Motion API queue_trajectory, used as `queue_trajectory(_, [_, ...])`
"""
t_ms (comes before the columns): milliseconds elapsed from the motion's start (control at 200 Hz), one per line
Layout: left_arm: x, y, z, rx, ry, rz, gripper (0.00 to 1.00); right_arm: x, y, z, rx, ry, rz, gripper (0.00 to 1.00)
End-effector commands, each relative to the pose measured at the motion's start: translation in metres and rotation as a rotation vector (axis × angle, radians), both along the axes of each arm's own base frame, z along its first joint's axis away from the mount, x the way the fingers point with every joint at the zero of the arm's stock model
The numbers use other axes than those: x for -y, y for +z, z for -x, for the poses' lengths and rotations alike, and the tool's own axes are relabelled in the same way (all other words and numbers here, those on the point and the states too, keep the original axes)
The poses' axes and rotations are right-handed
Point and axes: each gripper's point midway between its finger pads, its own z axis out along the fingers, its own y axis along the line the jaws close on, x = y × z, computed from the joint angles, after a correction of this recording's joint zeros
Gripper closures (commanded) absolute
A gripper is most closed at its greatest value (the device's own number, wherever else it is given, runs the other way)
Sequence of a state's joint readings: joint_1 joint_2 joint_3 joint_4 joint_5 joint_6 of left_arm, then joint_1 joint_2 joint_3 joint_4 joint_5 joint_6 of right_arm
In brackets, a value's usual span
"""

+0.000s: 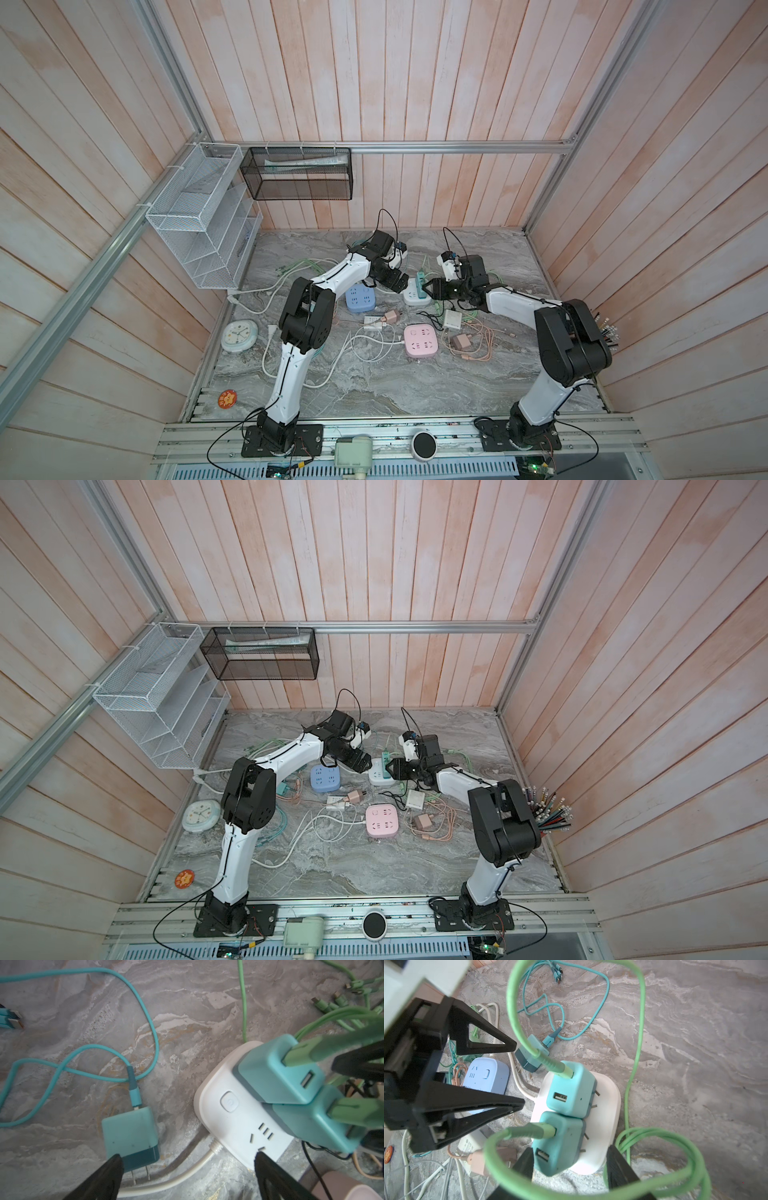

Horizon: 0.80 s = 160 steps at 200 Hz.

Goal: Pull the plug off the socket

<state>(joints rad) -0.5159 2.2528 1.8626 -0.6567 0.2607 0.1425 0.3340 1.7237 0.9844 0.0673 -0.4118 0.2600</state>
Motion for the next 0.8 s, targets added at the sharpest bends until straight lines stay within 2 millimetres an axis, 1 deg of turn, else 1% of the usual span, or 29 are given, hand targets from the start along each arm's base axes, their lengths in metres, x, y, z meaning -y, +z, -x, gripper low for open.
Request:
queue_trajectory(0, [0.01, -0.004, 0.002, 0.004, -0.025, 0.017, 0.0, -0.001, 0.024, -0.002, 0.044, -0.013, 0.014, 0.45])
queue_trajectory(120, [0.011, -0.009, 0.005, -0.011, -0.015, 0.025, 0.0, -0.006, 0.027, 0.004, 0.053, -0.015, 0.029, 0.45])
queue_trajectory(305, [0.008, -0.014, 0.007, -0.02, -0.004, 0.015, 0.0, -0.016, 0.003, 0.01, 0.013, -0.027, 0.113, 0.46])
queue_trajectory(405, [0.007, -0.019, 0.008, -0.026, 0.0, 0.01, 0.0, -0.021, -0.004, 0.005, 0.022, -0.071, 0.173, 0.48])
queue_trajectory(570, [0.005, -0.027, 0.014, -0.049, 0.001, 0.012, 0.0, -0.017, -0.02, -0.005, 0.01, -0.15, 0.289, 0.49])
queue_trajectory(700, [0.004, -0.026, 0.015, -0.045, 0.003, 0.022, 0.0, -0.015, -0.024, -0.01, 0.011, -0.175, 0.325, 0.49])
queue_trajectory(795, [0.005, -0.023, 0.013, -0.041, 0.007, 0.032, 0.0, -0.012, -0.032, -0.011, -0.005, -0.185, 0.359, 0.53])
